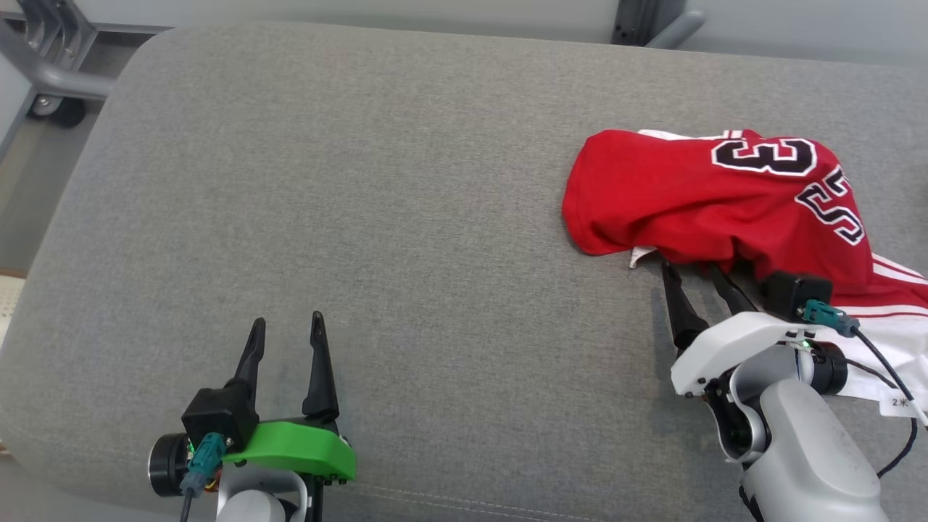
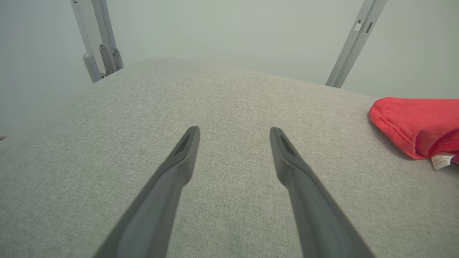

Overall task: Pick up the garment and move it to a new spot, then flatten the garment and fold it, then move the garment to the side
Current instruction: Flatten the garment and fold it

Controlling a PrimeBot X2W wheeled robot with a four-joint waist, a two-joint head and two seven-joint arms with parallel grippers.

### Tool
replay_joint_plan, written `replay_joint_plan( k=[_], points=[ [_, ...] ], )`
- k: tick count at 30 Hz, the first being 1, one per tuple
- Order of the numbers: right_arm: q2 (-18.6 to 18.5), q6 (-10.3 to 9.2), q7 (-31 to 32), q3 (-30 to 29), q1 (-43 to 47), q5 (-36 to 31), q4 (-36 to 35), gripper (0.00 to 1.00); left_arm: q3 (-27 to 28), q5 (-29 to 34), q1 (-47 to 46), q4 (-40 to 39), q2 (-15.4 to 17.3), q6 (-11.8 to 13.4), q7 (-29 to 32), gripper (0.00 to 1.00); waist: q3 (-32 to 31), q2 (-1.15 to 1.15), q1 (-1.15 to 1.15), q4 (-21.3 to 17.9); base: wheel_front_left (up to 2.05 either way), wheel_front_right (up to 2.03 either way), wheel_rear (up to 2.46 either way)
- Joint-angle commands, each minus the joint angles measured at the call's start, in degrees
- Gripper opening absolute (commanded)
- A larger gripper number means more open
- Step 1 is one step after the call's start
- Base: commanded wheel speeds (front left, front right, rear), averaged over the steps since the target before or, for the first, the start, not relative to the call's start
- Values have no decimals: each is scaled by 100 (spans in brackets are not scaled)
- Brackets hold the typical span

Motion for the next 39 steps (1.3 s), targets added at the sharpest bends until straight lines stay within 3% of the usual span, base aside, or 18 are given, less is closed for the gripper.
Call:
replay_joint_plan(
  k=[1, 7, 8, 9, 10, 15, 20, 29, 39],
  points=[
    [21, -5, -119, -49, -174, 90, 209, 100, -2, -39, -42, 6, 14, 8, -2, 100, 101, 0, 0, 286, 0, 0, 0],
    [76, -4, -581, -104, -760, 326, 1106, 100, -43, -39, -32, 17, 14, 22, -2, 100, 130, 0, 0, 537, 0, 0, 0],
    [79, -4, -654, -81, -839, 343, 1212, 46, -41, -33, -25, 17, 14, 32, -2, 100, 126, 0, 0, 555, 0, 0, 0],
    [82, -4, -734, -51, -918, 361, 1290, 29, -40, -27, -16, 17, 14, 40, -2, 100, 121, 0, 0, 569, 0, 0, 0],
    [85, -4, -799, -29, -984, 390, 1369, 0, -24, -22, -5, 19, 14, 51, -2, 100, 113, 0, 0, 577, 0, 0, 0],
    [103, -4, -1012, 171, -1313, 473, 1529, 0, 44, 27, 78, 27, 13, 58, -2, 100, 46, 0, 0, 543, 0, 0, 0],
    [133, -4, -1084, 463, -1609, 673, 1241, 0, 27, 59, 121, 40, 14, 22, -2, 100, -27, 0, 0, 457, 0, 0, 0],
    [152, -3, -1093, 1002, -1845, 2285, 178, 0, -53, 90, 126, 86, 14, -1, -2, 100, -101, 0, 0, 471, 0, 0, 0],
    [146, -3, -970, 2377, -1445, 3347, 815, 0, -114, 49, 95, 118, 14, 6, -2, 100, -59, 0, 0, 664, 0, 0, 0]
  ],
)
